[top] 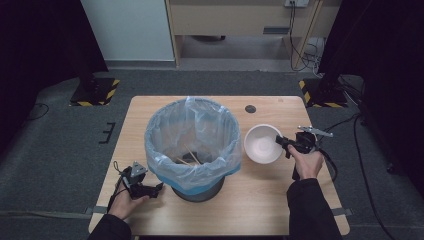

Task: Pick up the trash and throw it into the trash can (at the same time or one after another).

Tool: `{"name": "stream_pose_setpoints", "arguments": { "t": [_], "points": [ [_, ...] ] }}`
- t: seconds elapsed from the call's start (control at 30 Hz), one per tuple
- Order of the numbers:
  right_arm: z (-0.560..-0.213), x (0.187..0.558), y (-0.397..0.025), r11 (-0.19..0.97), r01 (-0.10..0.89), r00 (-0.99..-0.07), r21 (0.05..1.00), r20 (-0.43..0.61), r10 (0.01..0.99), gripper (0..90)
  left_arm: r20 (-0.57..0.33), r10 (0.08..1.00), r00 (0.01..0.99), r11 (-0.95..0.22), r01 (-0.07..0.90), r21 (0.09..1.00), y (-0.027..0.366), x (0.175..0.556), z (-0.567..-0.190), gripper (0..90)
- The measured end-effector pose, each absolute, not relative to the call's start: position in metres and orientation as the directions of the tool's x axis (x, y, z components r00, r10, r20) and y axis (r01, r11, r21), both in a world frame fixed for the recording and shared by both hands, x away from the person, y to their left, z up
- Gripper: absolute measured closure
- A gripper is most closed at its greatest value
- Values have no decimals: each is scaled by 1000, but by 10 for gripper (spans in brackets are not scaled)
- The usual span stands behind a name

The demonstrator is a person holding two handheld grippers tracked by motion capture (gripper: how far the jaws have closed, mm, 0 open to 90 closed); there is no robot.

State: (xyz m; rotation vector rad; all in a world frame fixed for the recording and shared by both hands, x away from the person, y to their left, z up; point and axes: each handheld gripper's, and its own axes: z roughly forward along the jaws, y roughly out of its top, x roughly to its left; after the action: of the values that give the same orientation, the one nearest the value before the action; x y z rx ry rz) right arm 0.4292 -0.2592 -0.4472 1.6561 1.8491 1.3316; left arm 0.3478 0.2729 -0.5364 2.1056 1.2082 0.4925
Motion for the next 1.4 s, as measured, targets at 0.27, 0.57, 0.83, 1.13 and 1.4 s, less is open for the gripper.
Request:
{"name": "stream_pose_setpoints", "arguments": {
  "t": [0.27, 0.57, 0.83, 1.13, 1.4],
  "points": [
    [-430, 423, -266, -174, 508, -262, 843, 344, 902, 838, 1, 864, 504, -362, 618, 697, 273, 348, -536, 0],
    [-401, 412, -274, -259, 359, -276, 897, 367, 888, 838, 1, 864, 504, -362, 618, 697, 273, 348, -536, 0],
    [-375, 400, -274, -303, 247, -322, 921, 373, 870, 838, 1, 864, 504, -362, 619, 697, 273, 348, -536, 0],
    [-347, 386, -269, -332, 152, -385, 931, 365, 848, 838, 1, 864, 504, -362, 619, 698, 273, 348, -536, 0],
    [-326, 373, -264, -348, 89, -433, 933, 351, 830, 838, 1, 864, 504, -362, 619, 697, 273, 348, -536, 0]
  ]
}}
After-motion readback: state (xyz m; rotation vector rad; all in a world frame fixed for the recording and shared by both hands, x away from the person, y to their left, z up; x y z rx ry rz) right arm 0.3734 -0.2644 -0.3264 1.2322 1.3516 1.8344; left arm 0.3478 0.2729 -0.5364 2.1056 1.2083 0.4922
